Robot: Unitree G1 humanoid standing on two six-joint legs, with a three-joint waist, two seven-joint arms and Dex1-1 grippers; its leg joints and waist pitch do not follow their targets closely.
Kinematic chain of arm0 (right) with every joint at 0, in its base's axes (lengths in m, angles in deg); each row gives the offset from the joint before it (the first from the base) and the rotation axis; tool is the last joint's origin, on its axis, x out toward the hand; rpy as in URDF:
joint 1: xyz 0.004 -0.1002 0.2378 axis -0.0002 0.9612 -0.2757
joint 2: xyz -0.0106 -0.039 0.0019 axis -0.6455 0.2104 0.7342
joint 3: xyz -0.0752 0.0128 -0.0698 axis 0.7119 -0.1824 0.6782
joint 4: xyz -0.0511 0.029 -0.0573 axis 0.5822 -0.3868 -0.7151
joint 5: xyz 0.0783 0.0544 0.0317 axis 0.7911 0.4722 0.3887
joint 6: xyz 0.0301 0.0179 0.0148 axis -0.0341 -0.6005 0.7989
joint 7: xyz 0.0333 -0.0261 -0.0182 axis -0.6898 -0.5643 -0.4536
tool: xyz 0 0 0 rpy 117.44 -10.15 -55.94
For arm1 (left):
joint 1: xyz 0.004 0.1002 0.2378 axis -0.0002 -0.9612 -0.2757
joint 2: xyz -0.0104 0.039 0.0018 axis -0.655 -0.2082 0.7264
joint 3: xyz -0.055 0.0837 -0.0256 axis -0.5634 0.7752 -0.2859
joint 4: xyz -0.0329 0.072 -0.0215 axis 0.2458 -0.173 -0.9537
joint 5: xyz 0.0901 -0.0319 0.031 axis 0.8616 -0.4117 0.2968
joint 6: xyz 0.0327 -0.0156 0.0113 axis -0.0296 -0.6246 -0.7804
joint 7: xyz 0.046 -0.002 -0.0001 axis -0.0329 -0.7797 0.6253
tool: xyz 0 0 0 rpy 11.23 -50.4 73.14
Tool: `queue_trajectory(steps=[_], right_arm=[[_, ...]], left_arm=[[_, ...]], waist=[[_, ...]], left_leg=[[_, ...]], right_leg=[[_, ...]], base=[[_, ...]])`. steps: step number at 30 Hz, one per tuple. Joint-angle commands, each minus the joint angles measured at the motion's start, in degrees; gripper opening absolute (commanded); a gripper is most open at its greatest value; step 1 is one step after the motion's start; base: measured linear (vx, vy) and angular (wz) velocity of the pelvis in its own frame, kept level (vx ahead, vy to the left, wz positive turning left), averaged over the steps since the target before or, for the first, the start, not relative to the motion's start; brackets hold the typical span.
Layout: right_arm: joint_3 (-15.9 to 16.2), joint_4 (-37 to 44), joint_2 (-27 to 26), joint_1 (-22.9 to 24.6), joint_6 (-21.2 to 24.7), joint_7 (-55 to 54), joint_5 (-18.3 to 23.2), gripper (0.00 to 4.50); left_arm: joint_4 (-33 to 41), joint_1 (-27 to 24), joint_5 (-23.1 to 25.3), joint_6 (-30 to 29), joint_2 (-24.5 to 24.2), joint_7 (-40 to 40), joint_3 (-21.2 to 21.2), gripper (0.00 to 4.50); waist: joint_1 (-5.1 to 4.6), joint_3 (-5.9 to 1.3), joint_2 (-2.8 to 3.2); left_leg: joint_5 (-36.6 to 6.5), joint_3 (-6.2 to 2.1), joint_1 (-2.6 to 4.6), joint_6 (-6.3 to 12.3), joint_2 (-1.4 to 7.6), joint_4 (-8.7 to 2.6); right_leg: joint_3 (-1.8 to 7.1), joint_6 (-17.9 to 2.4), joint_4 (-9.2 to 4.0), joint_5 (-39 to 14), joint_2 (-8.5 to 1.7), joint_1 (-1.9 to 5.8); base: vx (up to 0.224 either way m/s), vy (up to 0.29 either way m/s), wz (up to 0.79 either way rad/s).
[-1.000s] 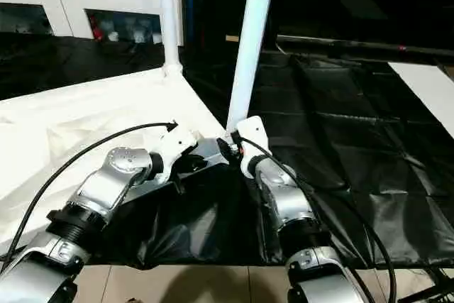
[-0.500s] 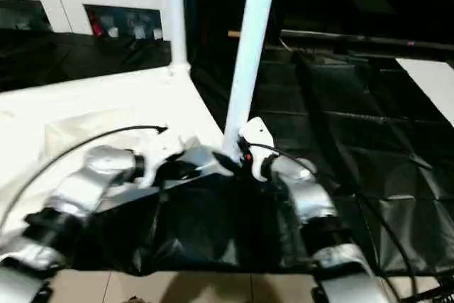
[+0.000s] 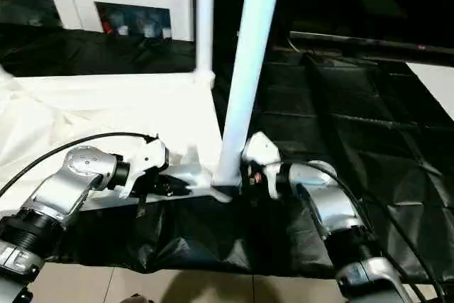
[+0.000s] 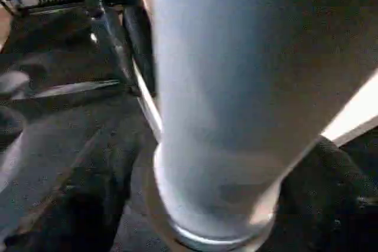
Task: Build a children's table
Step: Rotate leg to tighten
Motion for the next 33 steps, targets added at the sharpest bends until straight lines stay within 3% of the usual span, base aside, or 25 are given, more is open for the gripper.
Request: queue_trajectory(steps=[1,8,19,22,23,24,25,27,29,30,32,33], right_arm=[[0.94,0.83,0.36,0.03,0.08,0.65,0.29,3.35],[1.55,1.30,0.71,0.03,0.20,1.56,-0.27,2.82],[1.98,0.78,0.25,0.49,-0.46,-0.15,-1.64,2.69],[0.97,-1.13,-1.89,0.44,-0.22,-6.17,-2.83,2.69],[-0.91,-4.68,-5.94,-0.34,0.55,-16.29,-4.27,2.69],[-0.91,-4.68,-5.94,-0.34,0.55,-16.29,-4.27,2.69],[-1.80,-6.32,-7.98,-0.81,0.84,-21.04,-4.82,2.69],[-2.73,-7.80,-10.04,-1.40,1.60,-25.50,-5.04,2.68],[-4.89,-12.35,-15.35,-3.80,2.92,-37.10,-5.58,2.68],[-5.74,-14.85,-18.22,-5.34,3.18,-41.41,-5.19,2.68],[-5.93,-16.04,-19.98,-6.27,2.89,-42.76,-4.78,2.68],[-5.94,-16.13,-20.16,-6.36,2.86,-42.84,-4.73,2.68]], left_arm=[[1.29,0.55,-1.09,1.13,0.53,-1.19,1.08,0.00],[0.55,0.96,-1.05,1.42,0.58,-1.59,1.28,0.00],[-0.66,0.78,-0.22,1.43,1.50,1.64,0.48,0.00],[-1.53,0.92,0.62,0.56,3.17,5.61,-0.04,0.00],[-3.20,1.71,1.91,-1.11,6.59,12.20,-0.68,0.00],[-3.20,1.71,1.91,-1.11,6.59,12.20,-0.68,0.00],[-4.16,2.31,2.55,-1.82,8.48,15.42,-0.87,0.00],[-5.42,3.12,3.11,-2.61,10.56,18.90,-1.17,0.00],[-9.06,5.38,3.99,-3.72,15.84,26.76,-1.92,0.00],[-10.91,6.42,4.65,-3.67,18.02,29.19,-1.48,0.00],[-12.16,7.09,5.30,-3.21,19.04,30.46,-0.97,0.00],[-12.29,7.16,5.36,-3.15,19.12,30.60,-0.94,0.00]], waist=[[-0.21,-3.41,0.26],[-0.18,-3.57,0.19],[-0.11,-3.58,0.10],[-0.27,-3.47,0.03],[-0.50,-3.35,0.04],[-0.50,-3.35,0.04],[-0.64,-3.11,-0.28],[-0.78,-3.00,-0.16],[-1.10,-2.93,0.01],[-1.00,-3.11,0.46],[-1.30,-3.21,0.10],[-1.26,-3.19,0.19]], left_leg=[[-13.20,0.24,0.96,1.21,1.26,-3.84],[-11.42,0.20,0.74,1.54,1.17,-3.72],[-11.35,0.21,0.78,1.55,1.17,-3.65],[-11.82,0.18,0.66,0.93,1.08,-3.73],[-12.57,0.19,0.73,0.29,1.11,-3.85],[-12.57,0.19,0.73,0.29,1.11,-3.85],[-14.29,0.11,0.92,-0.56,1.00,-3.99],[-17.05,-0.12,1.18,-1.50,0.92,-4.11],[-18.02,-0.12,1.29,-1.92,0.80,-4.18],[-18.61,-0.38,1.45,-2.27,0.73,-4.19],[-18.66,-0.43,1.23,-2.21,0.69,-4.26],[-18.86,-0.27,1.37,-1.58,0.75,-4.15]], right_leg=[[2.04,-12.41,-4.03,-10.73,-2.94,2.45],[1.96,-12.63,-3.71,-8.56,-2.92,2.73],[1.95,-12.38,-3.76,-9.31,-2.95,2.73],[1.96,-11.94,-3.88,-10.67,-2.98,2.68],[2.06,-11.17,-4.12,-13.01,-3.02,2.51],[2.06,-11.17,-4.12,-13.01,-3.02,2.51],[1.95,-10.38,-4.63,-16.86,-3.05,2.34],[1.97,-8.32,-5.17,-23.23,-3.19,2.09],[2.07,-7.80,-5.46,-24.64,-3.09,1.75],[1.95,-7.36,-5.47,-25.36,-3.18,1.80],[1.86,-6.82,-5.56,-24.56,-3.09,1.97],[1.99,-7.03,-5.63,-23.14,-3.08,1.76]], base=[[0.000,0.000,0.00],[0.000,0.000,0.00],[0.000,0.000,0.00],[0.000,0.000,0.00],[0.000,0.000,0.00],[0.000,0.000,0.00],[0.000,0.000,0.00],[0.000,0.000,0.00],[0.000,0.000,0.00],[0.000,0.000,0.00],[0.000,0.000,0.00],[0.000,0.000,0.00]])
